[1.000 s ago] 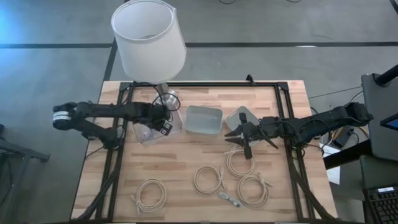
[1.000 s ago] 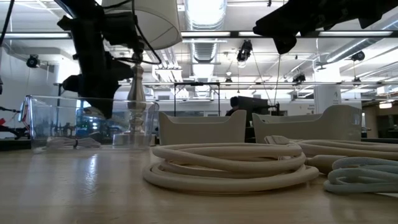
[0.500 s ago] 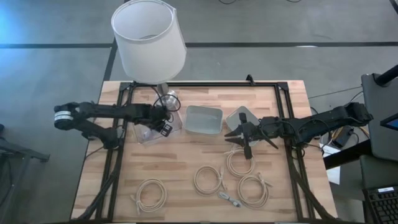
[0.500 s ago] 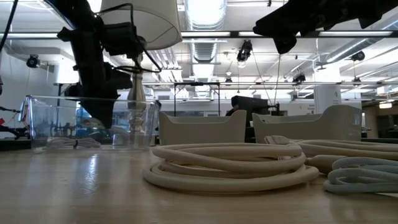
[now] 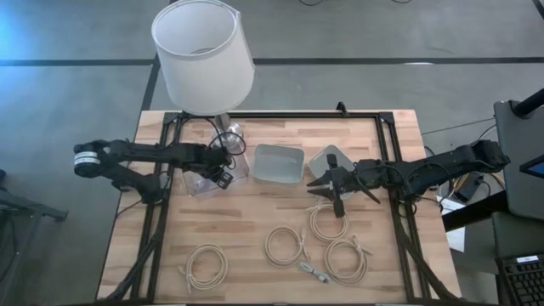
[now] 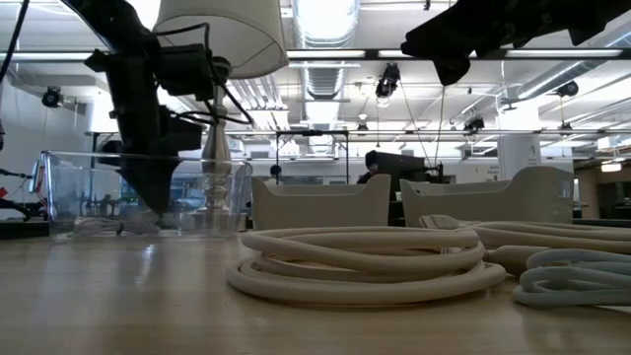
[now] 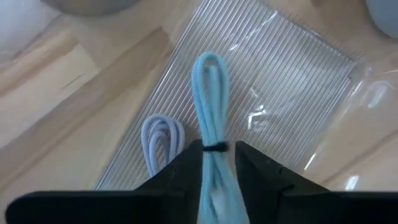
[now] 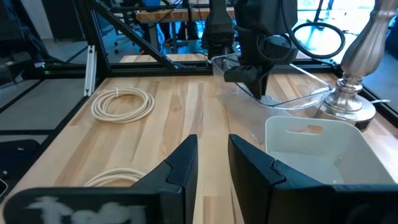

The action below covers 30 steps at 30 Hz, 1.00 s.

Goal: Pick & Place USB Port
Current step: Put the blue usb cable into the transparent bin

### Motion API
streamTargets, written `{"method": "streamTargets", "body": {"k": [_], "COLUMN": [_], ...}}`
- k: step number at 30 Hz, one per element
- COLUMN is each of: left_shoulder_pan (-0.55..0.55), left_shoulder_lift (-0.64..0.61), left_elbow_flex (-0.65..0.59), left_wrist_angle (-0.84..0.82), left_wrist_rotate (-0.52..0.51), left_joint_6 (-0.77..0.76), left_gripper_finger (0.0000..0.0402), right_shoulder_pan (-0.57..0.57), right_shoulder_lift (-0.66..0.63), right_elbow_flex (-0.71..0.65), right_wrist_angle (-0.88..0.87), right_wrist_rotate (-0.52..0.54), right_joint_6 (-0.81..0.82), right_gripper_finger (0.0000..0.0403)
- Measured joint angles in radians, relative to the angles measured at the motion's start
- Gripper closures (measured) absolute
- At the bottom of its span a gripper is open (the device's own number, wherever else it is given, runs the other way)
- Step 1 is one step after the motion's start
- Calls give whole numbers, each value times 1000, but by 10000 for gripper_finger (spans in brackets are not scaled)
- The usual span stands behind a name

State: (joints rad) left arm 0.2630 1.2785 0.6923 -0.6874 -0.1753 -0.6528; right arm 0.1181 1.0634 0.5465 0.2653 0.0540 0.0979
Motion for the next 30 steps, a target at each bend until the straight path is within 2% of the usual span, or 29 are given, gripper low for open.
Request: {"method": "streamTargets", "body": {"k": [6, 10, 19, 22, 25, 30], "left_shoulder_pan": [0, 0, -12, -24, -48, -121], "left_shoulder_lift": [0, -5, -34, -53, -72, -103], "left_elbow_flex": [-1, 19, 144, 179, 195, 185], "left_wrist_angle": [34, 35, 35, 40, 71, 205], "left_wrist_rotate": [-3, -5, -1, -2, -2, -1], "left_joint_6": [44, 87, 196, 231, 280, 391], "left_gripper_finger": [257, 246, 259, 268, 278, 288], "right_shoulder_pan": [0, 0, 27, 73, 133, 204], "right_shoulder_lift": [0, 0, 0, 13, 69, 209], "right_elbow_flex": [0, 0, 0, 0, 0, 104], "right_wrist_angle": [0, 0, 0, 9, 72, 100], "right_wrist_rotate": [0, 0, 5, 52, 109, 105], "right_joint_6": [0, 0, 77, 103, 112, 115], "right_gripper_finger": [327, 330, 309, 303, 294, 276]}}
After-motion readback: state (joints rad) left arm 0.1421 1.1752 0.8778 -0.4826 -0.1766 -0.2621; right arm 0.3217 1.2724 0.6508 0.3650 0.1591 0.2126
